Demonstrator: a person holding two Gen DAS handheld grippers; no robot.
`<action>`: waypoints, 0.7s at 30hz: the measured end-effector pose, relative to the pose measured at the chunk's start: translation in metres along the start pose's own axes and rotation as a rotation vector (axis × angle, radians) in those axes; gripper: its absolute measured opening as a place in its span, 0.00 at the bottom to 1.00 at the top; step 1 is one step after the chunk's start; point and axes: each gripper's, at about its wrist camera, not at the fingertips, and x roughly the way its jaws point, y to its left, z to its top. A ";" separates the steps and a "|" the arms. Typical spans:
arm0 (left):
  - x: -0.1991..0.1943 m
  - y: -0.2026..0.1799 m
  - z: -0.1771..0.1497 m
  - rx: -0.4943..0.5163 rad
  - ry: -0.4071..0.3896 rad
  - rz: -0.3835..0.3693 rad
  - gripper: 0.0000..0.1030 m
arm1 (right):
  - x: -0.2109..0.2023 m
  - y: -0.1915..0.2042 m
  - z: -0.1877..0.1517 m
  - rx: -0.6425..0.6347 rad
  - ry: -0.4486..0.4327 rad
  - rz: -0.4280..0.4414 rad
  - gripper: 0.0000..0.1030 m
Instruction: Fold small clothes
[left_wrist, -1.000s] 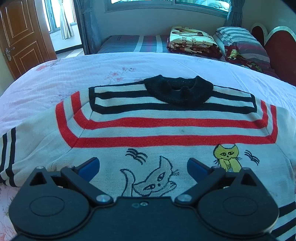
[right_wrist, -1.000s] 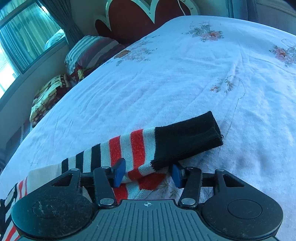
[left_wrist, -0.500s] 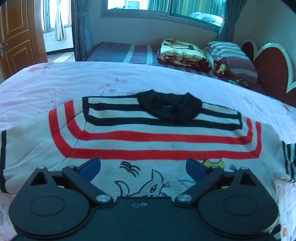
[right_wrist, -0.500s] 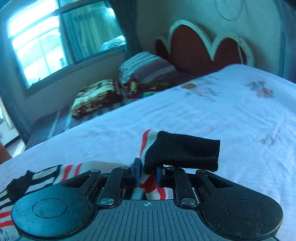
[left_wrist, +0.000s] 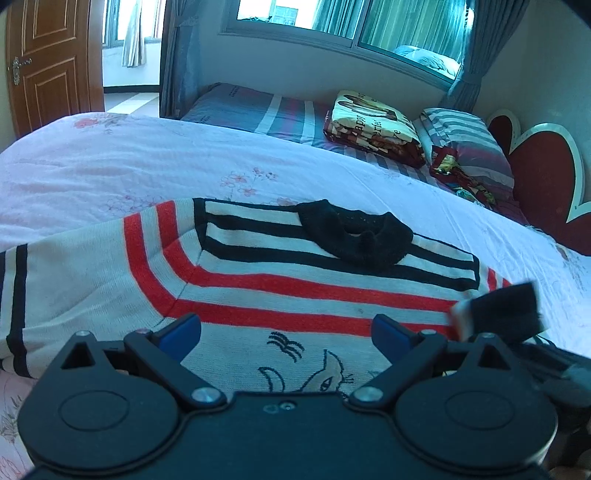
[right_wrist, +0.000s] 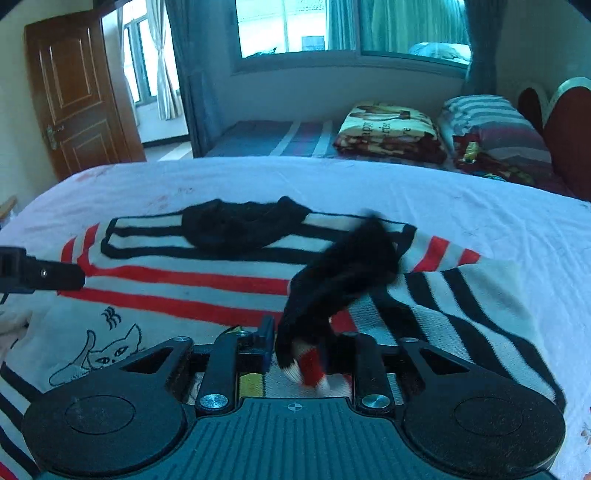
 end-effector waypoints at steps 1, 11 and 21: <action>0.000 0.000 0.000 -0.005 0.003 -0.009 0.95 | 0.000 0.003 -0.003 -0.007 -0.010 0.022 0.72; 0.015 -0.009 -0.010 -0.149 0.171 -0.219 0.95 | -0.055 -0.022 -0.023 0.041 -0.070 -0.037 0.74; 0.071 -0.051 -0.046 -0.247 0.299 -0.357 0.73 | -0.088 -0.085 -0.063 0.145 -0.013 -0.248 0.74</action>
